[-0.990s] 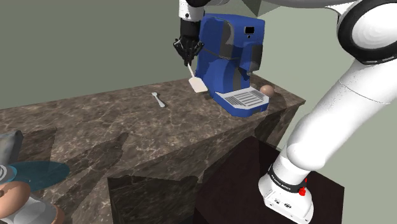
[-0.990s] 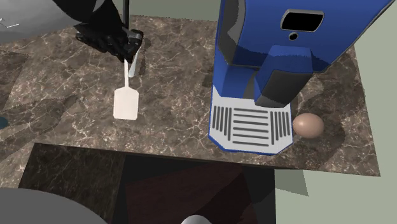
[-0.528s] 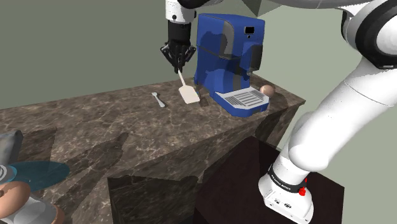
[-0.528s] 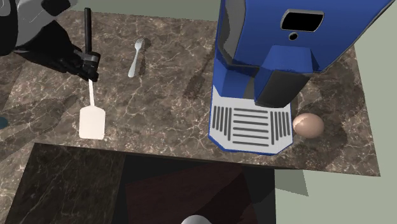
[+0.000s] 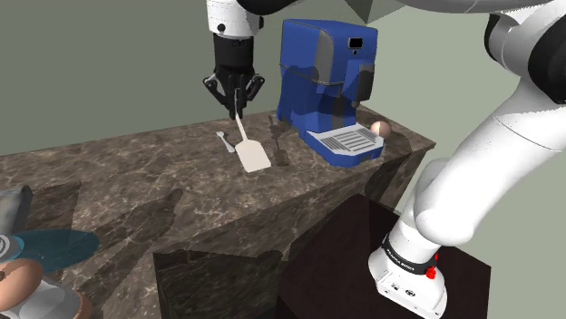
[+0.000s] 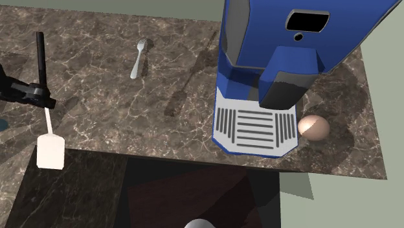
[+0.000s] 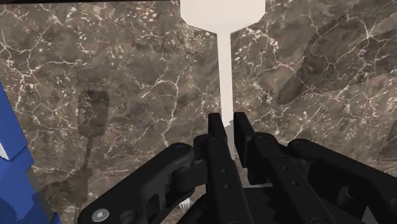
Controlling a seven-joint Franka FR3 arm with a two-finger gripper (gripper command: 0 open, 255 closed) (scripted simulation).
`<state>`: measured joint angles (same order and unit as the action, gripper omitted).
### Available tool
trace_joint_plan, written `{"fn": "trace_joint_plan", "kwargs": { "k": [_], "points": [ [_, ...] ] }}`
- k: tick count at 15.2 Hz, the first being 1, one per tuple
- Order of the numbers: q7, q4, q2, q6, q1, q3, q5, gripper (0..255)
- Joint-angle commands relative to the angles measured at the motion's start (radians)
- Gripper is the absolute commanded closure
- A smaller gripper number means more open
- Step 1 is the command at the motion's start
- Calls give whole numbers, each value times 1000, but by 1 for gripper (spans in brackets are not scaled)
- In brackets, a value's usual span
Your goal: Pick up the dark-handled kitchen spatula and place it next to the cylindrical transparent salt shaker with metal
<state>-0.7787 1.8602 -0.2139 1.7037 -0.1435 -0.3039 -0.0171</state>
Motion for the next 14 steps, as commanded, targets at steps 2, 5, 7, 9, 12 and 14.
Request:
{"fn": "trace_joint_plan", "kwargs": {
  "k": [2, 5, 7, 9, 12, 14],
  "points": [
    [-80, -22, 25, 1, -28, -50, 2, 255],
    [-159, -54, 53, -7, -57, -99, 7, 255],
    [-213, -82, 78, -12, -76, -131, 15, 255],
    [-269, -115, 108, -19, -97, -164, 27, 255],
    [-354, -173, 163, -32, -131, -212, 52, 255],
    [-413, -220, 207, -44, -157, -244, 75, 255]
  ]
}}
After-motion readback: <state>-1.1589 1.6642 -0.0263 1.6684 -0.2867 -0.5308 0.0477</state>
